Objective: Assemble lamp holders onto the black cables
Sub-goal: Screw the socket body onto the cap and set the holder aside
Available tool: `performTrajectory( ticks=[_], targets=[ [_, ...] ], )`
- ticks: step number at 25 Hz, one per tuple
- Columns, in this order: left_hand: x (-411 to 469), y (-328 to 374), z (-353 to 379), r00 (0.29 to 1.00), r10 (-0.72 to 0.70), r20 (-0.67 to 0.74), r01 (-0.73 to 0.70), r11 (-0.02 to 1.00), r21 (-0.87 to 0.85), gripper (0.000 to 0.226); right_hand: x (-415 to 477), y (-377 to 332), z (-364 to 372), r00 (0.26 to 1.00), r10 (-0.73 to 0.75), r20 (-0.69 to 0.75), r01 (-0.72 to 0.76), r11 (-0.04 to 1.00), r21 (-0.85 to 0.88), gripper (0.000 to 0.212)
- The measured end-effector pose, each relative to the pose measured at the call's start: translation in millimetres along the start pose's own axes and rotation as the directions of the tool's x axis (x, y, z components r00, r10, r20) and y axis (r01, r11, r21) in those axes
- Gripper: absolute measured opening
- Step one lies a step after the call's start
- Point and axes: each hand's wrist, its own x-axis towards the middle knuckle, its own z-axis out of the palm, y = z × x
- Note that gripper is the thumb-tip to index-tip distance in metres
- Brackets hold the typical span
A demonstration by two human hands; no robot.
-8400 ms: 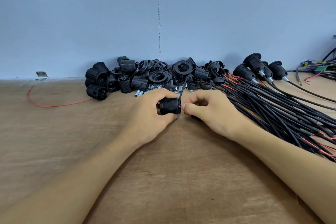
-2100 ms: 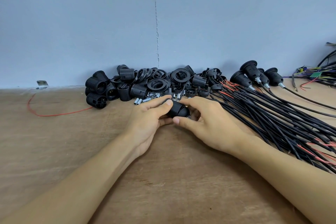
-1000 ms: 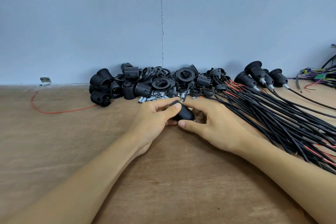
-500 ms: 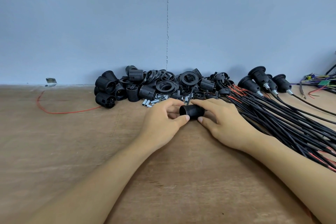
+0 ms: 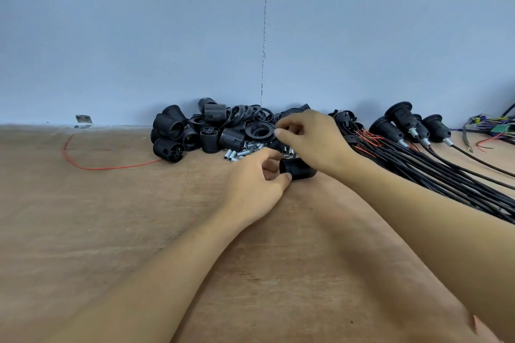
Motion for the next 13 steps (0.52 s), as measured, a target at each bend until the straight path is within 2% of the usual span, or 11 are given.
performTrajectory(
  ticks=[3, 6, 9, 13],
  targets=[
    [-1, -1, -2, 1.000, -0.004, 0.019, 0.005, 0.999, -0.052, 0.031, 30, -13, 15, 0.986, 0.044, 0.160, -0.014, 0.984, -0.178, 0.032],
    [0, -3, -1, 1.000, -0.015, 0.016, 0.016, 0.997, -0.074, 0.026, 40, -15, 28, 0.982, 0.009, 0.191, 0.062, 0.929, -0.366, 0.023],
    [2, -5, 0, 1.000, -0.026, 0.015, 0.027, 0.996, -0.090, 0.024, 38, -12, 31, 0.991, -0.031, 0.133, 0.078, 0.930, -0.361, 0.017],
    [3, -5, 1, 0.999, -0.052, -0.010, 0.050, 0.989, -0.138, 0.027, 33, -10, 23, 0.997, -0.078, 0.013, 0.079, 0.969, -0.233, 0.017]
  ],
)
